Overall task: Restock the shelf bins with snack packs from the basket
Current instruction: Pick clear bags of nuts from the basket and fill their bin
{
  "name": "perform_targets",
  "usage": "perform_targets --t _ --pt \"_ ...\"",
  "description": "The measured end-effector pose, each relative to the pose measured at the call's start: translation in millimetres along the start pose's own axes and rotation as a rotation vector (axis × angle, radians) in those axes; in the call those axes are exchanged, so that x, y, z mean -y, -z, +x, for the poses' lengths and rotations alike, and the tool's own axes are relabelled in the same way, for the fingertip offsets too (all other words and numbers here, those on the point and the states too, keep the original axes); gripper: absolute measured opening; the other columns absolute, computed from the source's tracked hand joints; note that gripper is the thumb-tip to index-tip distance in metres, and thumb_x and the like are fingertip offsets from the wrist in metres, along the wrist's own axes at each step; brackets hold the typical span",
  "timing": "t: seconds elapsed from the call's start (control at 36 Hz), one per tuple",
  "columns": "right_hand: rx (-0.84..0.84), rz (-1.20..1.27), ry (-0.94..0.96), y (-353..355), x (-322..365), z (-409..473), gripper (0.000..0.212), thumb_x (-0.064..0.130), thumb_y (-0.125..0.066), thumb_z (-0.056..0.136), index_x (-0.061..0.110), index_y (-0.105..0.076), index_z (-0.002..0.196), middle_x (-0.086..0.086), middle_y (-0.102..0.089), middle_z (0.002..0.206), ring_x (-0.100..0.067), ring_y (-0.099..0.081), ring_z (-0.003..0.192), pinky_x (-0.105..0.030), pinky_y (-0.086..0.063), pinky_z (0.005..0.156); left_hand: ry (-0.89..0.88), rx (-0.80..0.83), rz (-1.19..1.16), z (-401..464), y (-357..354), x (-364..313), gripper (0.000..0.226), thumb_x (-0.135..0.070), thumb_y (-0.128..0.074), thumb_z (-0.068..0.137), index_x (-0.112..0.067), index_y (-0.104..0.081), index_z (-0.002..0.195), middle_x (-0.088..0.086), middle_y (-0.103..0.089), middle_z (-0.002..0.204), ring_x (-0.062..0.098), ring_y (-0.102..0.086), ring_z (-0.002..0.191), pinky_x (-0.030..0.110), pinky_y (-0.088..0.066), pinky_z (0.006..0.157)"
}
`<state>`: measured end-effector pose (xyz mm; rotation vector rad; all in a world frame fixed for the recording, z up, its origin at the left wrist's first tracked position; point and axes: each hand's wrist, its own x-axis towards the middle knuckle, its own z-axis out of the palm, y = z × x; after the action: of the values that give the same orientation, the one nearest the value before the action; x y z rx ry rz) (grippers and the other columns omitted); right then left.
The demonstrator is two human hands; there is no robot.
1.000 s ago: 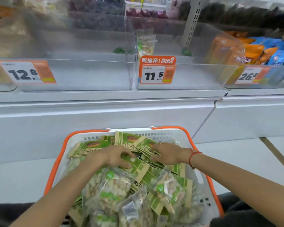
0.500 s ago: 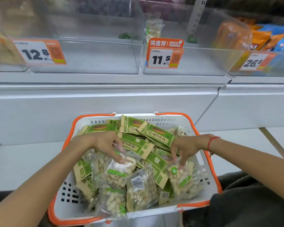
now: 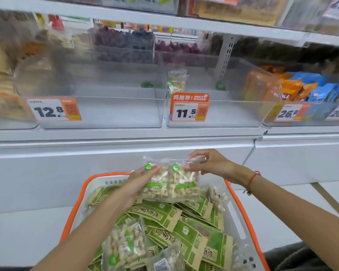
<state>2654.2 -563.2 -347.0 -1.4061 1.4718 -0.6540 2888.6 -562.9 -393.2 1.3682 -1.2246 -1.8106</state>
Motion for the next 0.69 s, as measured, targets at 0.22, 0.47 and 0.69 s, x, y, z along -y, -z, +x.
perform_targets --t 0.22,0.47,0.69 --pt "-0.143 0.192 0.077 -12.9 16.9 4.9 0.02 0.015 -0.081 0.074 0.014 -0.067 0.088 0.007 -0.069 0.065 -0.006 -0.06 0.058 -0.017 -0.048 0.055 -0.071 0.088 0.038 -4.3 -25.5 -23.9 0.08 -0.084 -0.037 0.069 -0.027 -0.061 0.12 0.002 -0.063 0.125 0.017 -0.061 0.11 0.038 -0.047 0.096" --pt "-0.179 -0.027 0.136 3.7 53.0 -7.8 0.059 0.031 -0.078 0.077 0.026 -0.048 0.128 0.005 -0.049 0.121 -0.01 -0.054 0.104 -0.007 -0.045 0.075 -0.376 -0.053 0.114 -4.6 -34.1 -46.4 0.039 -0.051 -0.063 0.08 -0.038 -0.047 0.113 -0.021 -0.06 0.108 -0.011 -0.058 0.092 0.007 -0.044 0.073" --pt "0.062 -0.046 0.315 61.5 118.2 -27.1 0.039 0.023 -0.068 0.086 0.014 -0.058 0.122 -0.001 -0.068 0.118 -0.014 -0.063 0.11 -0.037 -0.046 0.103 -0.804 -0.033 0.173 -11.5 -49.3 -144.7 0.021 -0.019 -0.063 0.084 -0.018 -0.053 0.103 -0.014 -0.069 0.08 -0.007 -0.063 0.072 0.007 -0.045 0.061"
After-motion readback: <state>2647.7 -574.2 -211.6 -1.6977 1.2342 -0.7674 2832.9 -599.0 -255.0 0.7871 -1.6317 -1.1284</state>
